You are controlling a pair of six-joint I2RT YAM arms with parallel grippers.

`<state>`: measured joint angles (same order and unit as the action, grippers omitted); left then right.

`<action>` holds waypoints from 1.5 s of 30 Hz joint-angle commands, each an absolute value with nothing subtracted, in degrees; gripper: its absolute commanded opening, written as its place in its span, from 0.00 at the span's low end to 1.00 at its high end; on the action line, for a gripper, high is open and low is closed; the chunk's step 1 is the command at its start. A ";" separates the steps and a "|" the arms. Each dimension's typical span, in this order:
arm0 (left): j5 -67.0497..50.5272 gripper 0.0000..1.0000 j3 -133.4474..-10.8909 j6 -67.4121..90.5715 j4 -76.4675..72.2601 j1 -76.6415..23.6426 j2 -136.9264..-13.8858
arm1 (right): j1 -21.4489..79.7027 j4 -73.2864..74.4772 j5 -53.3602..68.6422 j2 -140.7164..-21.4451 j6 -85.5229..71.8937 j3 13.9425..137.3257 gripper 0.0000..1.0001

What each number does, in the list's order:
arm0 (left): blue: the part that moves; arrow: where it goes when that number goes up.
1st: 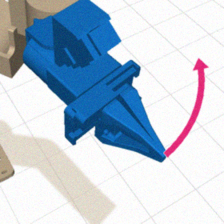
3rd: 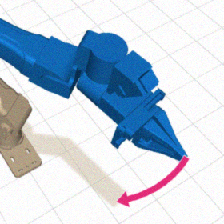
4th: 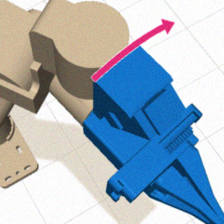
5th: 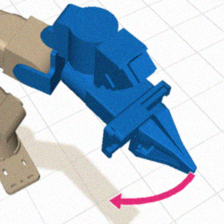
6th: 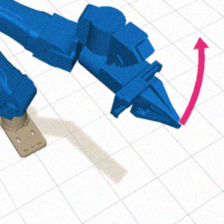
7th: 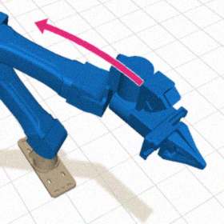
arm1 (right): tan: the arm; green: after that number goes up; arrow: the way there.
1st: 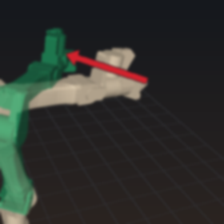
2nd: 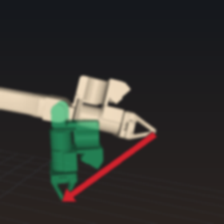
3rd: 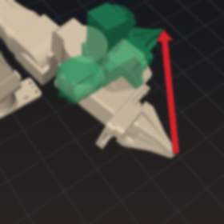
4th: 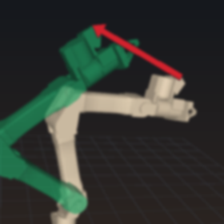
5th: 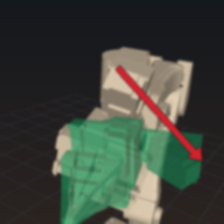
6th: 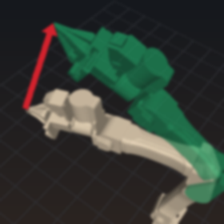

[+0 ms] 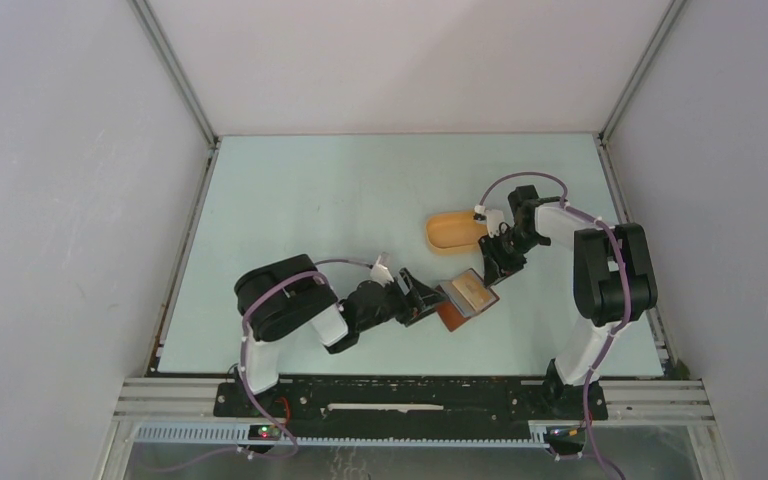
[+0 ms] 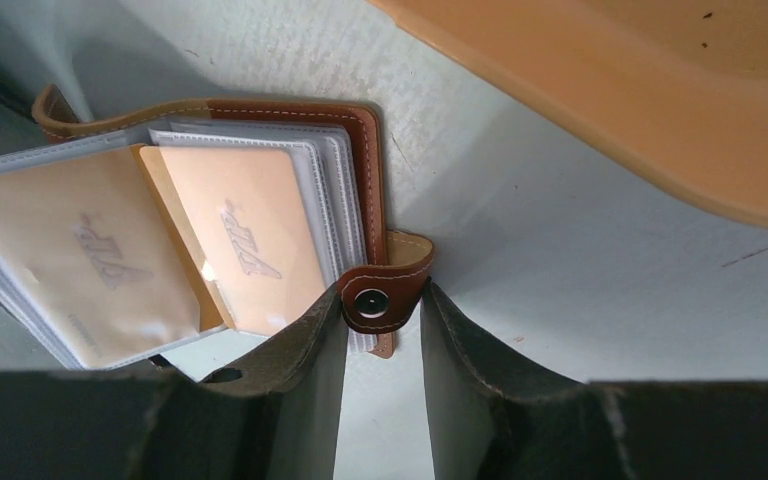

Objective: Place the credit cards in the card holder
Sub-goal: Close the card holder at the center of the board.

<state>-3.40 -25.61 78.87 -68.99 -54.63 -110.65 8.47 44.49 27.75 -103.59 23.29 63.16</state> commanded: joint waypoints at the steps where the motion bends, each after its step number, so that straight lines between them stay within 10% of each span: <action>1: -3.13 0.77 -25.22 76.80 -78.48 -54.93 -113.92 | 9.53 46.83 31.07 -104.28 23.47 64.12 0.40; 45: -2.60 0.88 -26.29 70.54 -86.57 -56.51 -108.51 | 9.32 46.58 30.85 -104.01 22.94 64.15 0.40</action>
<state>-3.49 -25.02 72.86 -83.15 -55.96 -109.58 8.47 44.99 28.23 -103.63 23.27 63.18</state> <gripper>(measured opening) 0.878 0.402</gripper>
